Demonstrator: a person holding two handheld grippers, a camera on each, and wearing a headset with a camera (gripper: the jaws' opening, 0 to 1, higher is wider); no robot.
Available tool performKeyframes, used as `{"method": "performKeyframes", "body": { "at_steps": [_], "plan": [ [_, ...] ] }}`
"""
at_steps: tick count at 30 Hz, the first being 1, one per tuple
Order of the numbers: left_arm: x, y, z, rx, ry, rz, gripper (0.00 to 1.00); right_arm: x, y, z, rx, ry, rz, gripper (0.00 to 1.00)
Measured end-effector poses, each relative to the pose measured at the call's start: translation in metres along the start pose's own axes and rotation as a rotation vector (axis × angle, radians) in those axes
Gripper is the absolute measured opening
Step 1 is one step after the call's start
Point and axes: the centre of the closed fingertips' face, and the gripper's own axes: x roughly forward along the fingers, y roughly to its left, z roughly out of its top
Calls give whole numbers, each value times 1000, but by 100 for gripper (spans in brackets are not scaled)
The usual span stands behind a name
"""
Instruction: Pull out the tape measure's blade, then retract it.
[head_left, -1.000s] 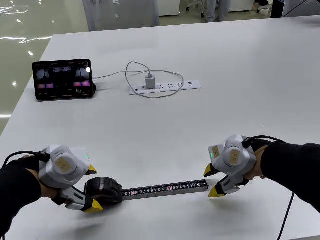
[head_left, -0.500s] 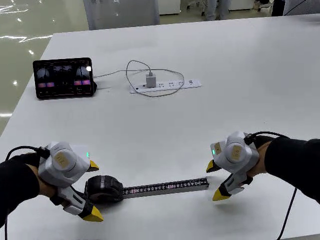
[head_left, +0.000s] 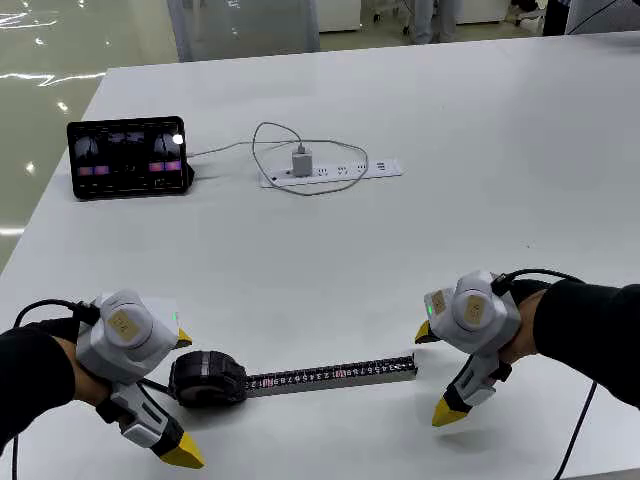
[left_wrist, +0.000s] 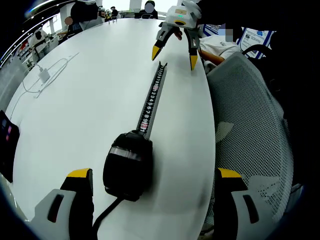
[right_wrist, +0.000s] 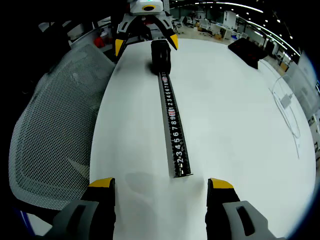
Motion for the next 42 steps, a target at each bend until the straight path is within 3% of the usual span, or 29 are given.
{"method": "performKeyframes", "body": {
  "at_steps": [4, 11, 13, 21, 24, 26, 28, 35, 38, 39, 42],
  "plan": [
    [-1, 3, -1, -46, -18, 34, 99, 1, 2, -1, 32, -18, 0, 80],
    [-5, 5, -2, -157, -107, 81, 99, 0, 3, -3, 123, -90, -53, 94],
    [-7, 11, -2, -178, -146, 126, 99, -1, 3, -6, 161, -104, -78, 99],
    [-17, 21, -1, -298, -304, 276, 99, -14, 6, -12, 237, -176, -165, 99],
    [-22, 28, -5, -291, -335, 365, 99, -19, 5, -13, 260, -208, -198, 99],
    [-29, 28, -2, -305, -376, 408, 99, -25, 4, -14, 284, -226, -220, 99],
    [-35, 30, 0, -328, -416, 442, 99, -32, 2, -9, 340, -281, -244, 99],
    [-45, 26, -10, -420, -465, 506, 99, -51, -1, -9, 401, -367, -365, 99],
    [-53, 28, -15, -455, -516, 567, 99, -55, 0, -14, 445, -391, -409, 99],
    [-55, 29, -19, -462, -518, 590, 99, -57, 0, -15, 455, -397, -430, 99],
    [-54, 27, -30, -515, -515, 587, 99, -61, 4, -21, 467, -410, -478, 99]
  ]
}}
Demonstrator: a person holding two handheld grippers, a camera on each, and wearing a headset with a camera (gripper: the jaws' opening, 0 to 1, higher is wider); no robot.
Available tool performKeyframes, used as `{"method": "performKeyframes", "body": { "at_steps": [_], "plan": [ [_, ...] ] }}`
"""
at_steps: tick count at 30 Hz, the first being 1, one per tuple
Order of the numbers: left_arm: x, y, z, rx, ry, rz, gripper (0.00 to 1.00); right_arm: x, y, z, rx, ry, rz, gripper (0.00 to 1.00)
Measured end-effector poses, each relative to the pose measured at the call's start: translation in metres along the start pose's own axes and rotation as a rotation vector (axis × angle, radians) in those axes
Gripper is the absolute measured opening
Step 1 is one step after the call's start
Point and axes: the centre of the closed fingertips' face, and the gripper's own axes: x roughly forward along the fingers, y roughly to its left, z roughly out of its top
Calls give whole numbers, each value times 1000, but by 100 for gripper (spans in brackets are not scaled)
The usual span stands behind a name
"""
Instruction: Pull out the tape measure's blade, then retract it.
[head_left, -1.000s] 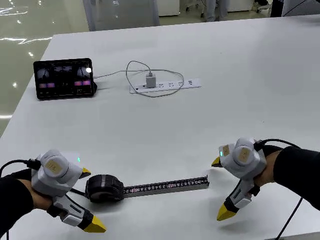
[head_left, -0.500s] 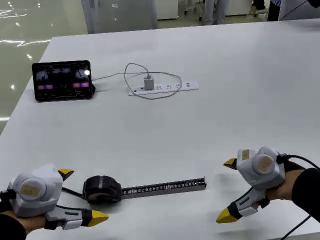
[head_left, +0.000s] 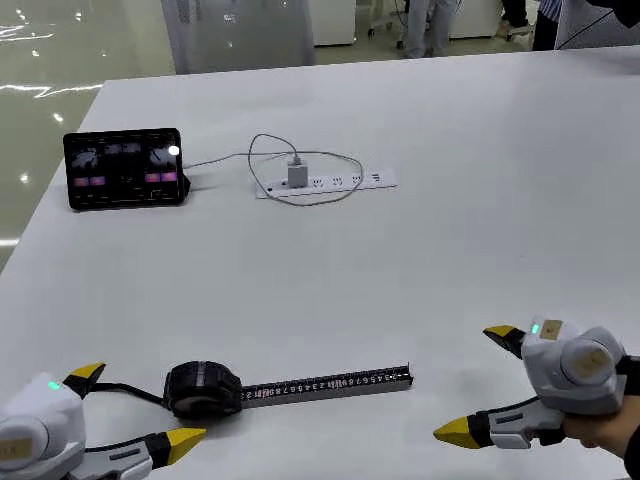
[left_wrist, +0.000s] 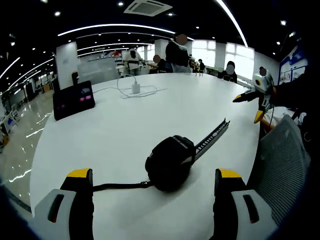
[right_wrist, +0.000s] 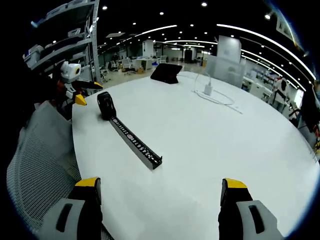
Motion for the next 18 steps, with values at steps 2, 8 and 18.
{"method": "performKeyframes", "body": {
  "at_steps": [2, 8, 18],
  "plan": [
    [-4, 3, 0, -5, -7, 10, 99, -6, -2, -2, 3, -20, -39, 99],
    [-17, -2, 2, 33, -34, 23, 99, -22, -1, -8, 14, -36, -69, 99],
    [-23, -13, -11, 68, 0, -12, 99, -30, 5, -18, 44, -55, -97, 99]
  ]
}}
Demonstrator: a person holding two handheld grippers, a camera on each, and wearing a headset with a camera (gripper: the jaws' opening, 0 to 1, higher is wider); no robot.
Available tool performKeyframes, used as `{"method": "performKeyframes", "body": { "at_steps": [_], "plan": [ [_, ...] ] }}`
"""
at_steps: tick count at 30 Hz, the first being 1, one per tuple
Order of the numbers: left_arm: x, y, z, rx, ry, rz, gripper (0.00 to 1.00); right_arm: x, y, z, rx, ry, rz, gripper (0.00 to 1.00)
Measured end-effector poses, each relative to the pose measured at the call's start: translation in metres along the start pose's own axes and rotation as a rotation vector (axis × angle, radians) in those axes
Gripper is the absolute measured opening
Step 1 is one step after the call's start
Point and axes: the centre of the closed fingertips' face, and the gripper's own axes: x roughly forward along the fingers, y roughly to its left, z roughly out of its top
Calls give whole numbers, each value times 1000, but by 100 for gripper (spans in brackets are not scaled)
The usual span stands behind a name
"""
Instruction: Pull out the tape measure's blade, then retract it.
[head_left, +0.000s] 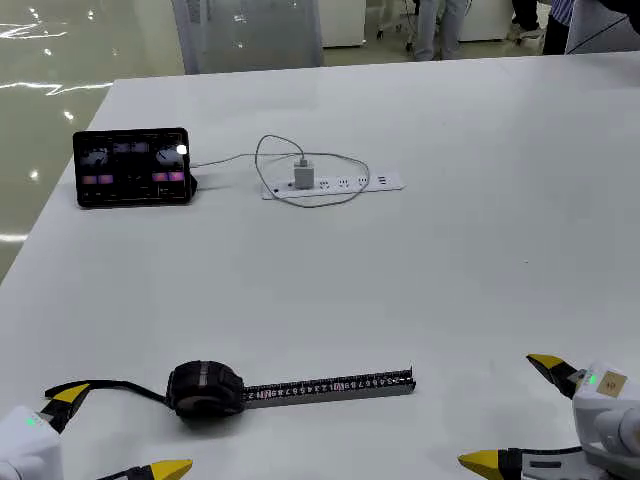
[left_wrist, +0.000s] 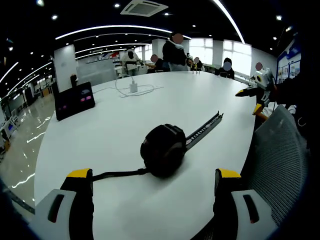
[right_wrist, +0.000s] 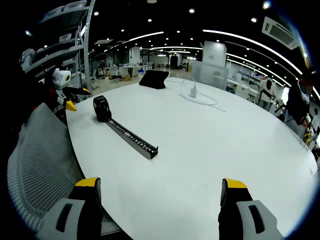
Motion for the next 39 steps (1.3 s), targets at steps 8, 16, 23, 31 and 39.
{"method": "performKeyframes", "body": {
  "at_steps": [8, 16, 23, 31, 39],
  "plan": [
    [3, 2, 5, -4, -3, 10, 99, -4, -2, -7, -2, 11, -3, 99],
    [6, -8, 2, 30, 8, -4, 99, -10, -5, -14, -7, 28, -19, 99],
    [2, -1, 11, 20, -34, 26, 99, -13, 1, -14, -6, 30, 2, 99],
    [4, 2, 10, -28, -17, 23, 99, -12, 1, -15, 4, 38, 1, 99],
    [13, 13, 17, -6, -17, 86, 99, -8, -3, -15, -1, 90, -2, 99]
  ]
}}
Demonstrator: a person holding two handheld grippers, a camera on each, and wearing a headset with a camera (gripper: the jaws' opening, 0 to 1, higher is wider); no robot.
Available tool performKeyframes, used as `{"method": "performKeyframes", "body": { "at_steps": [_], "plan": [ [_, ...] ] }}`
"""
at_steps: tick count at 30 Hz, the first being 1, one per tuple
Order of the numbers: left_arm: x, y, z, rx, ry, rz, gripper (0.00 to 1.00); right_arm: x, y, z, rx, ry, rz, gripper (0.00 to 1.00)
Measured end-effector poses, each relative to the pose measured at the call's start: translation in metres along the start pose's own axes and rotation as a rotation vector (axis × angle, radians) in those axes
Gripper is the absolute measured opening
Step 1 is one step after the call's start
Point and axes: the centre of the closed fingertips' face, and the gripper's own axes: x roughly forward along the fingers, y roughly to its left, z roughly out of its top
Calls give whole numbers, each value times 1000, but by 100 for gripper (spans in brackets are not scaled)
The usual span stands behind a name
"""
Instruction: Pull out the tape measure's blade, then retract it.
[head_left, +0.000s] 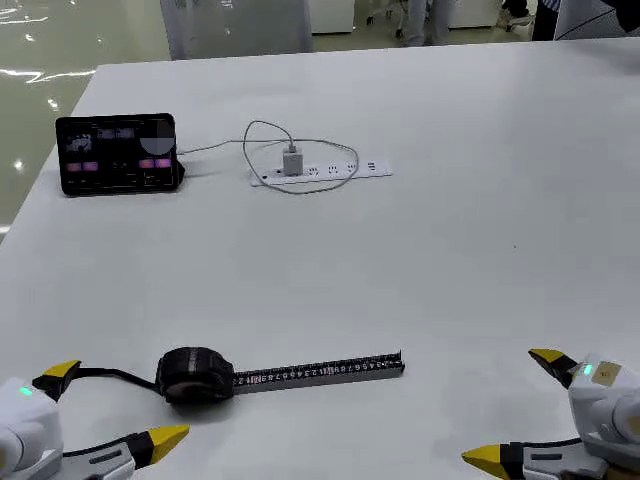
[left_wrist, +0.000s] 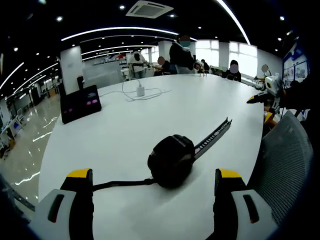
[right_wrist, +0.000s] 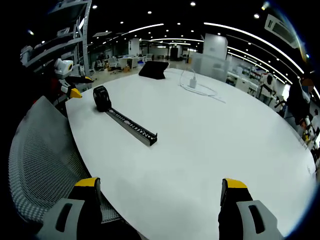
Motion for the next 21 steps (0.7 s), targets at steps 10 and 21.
{"method": "performKeyframes", "body": {
  "at_steps": [10, 21],
  "plan": [
    [19, -27, 12, -76, 19, -28, 99, 3, -11, 15, -25, 6, 28, 99],
    [30, -25, 21, -138, 0, 120, 99, 7, -18, 23, -79, 41, 61, 99]
  ]
}}
